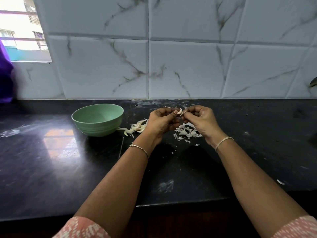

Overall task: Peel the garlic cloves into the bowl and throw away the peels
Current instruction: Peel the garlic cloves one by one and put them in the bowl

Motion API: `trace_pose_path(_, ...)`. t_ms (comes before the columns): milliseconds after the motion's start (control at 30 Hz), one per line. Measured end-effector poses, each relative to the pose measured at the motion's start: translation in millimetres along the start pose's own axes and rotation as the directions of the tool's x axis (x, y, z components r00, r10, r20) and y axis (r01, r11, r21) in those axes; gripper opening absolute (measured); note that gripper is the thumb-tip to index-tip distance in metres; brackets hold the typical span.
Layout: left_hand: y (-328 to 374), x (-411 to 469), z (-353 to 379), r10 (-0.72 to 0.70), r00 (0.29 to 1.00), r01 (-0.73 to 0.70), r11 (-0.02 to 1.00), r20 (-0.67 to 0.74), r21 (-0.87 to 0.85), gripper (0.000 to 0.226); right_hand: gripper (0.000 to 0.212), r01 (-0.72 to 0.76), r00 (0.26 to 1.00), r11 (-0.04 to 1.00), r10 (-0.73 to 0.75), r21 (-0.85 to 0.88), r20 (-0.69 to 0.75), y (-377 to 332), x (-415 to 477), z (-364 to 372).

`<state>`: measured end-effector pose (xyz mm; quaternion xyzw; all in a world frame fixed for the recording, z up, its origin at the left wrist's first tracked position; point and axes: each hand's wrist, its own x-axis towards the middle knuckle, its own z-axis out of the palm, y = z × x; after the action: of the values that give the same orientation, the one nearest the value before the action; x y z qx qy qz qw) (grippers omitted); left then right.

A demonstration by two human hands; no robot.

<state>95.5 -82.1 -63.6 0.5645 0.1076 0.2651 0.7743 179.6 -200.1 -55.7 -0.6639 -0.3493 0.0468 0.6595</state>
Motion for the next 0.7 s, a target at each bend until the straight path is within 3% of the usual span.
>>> trace_pose_path(267, 1, -1, -1, -0.013, 1.000, 0.013, 1.000, 0.020, 0.016, 0.005, 0.006, 0.006, 1.000, 0.997, -0.004, -0.078, 0.016, 6, 5, -1)
trace_pose_path(400, 1, 0, -1, -0.034, 0.999, 0.034, 0.999, 0.005, -0.008, 0.005, 0.009, -0.020, 0.996, 0.984, 0.005, -0.176, -0.090, 8, 9, -9)
trace_pose_path(467, 1, 0, -2, -0.047, 0.999, 0.047, 0.998, 0.010, -0.040, 0.006, 0.011, -0.062, 0.995, 0.929, 0.030, -0.364, -0.095, 10, 12, -17)
trace_pose_path(567, 2, -1, -3, -0.077, 0.997, 0.080, 0.994, 0.030, -0.080, 0.008, 0.010, -0.005, 1.000, 0.709, 0.014, -0.705, 0.007, 12, 10, -24)
trace_pose_path(633, 3, -2, -3, -0.095, 0.995, 0.098, 0.991, 0.044, -0.087, 0.009, 0.004, 0.012, 1.000, 0.658, 0.007, -0.753, 0.022, 9, 7, -24)
trace_pose_path(700, 4, -3, -2, -0.101, 0.994, 0.105, 0.991, 0.051, -0.083, 0.010, 0.017, 0.001, 1.000, 0.668, 0.003, -0.744, 0.004, 9, 8, -24)
